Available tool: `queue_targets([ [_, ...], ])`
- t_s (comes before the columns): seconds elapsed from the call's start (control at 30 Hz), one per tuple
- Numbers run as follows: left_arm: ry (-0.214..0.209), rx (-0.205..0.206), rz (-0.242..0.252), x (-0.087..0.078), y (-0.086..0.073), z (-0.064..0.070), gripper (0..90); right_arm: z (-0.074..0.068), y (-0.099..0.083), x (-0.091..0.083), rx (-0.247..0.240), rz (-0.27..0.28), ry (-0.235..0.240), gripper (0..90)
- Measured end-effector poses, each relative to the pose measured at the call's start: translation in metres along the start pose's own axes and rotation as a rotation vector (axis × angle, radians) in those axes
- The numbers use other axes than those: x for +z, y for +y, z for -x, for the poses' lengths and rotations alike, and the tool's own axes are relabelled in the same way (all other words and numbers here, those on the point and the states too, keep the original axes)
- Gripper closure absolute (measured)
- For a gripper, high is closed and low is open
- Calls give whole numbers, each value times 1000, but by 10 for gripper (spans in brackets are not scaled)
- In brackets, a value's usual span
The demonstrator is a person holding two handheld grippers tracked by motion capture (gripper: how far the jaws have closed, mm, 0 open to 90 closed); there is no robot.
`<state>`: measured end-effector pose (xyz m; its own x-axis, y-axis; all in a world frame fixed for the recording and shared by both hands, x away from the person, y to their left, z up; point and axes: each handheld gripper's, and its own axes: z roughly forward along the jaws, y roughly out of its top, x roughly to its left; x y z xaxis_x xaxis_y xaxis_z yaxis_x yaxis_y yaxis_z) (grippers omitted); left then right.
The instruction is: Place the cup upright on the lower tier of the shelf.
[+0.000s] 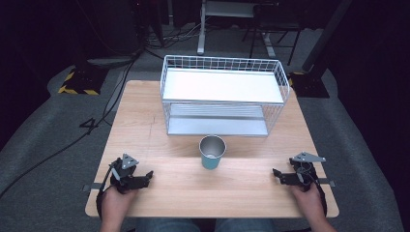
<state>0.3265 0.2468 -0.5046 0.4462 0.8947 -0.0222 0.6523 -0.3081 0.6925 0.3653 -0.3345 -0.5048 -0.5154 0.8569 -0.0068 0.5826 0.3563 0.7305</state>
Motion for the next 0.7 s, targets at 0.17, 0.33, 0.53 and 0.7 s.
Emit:
queue_targets([
  [0.17,-5,2,0,0,1,0,155,0,0,0,-3,2,6,121],
  [0.33,4,-11,0,1,2,0,158,0,0,0,5,3,1,130],
  [0.53,3,-26,0,-2,6,1,197,0,1,1,7,4,-4,130],
  [0.7,-24,-20,46,-10,13,6,237,0,1,1,8,4,-3,130],
])
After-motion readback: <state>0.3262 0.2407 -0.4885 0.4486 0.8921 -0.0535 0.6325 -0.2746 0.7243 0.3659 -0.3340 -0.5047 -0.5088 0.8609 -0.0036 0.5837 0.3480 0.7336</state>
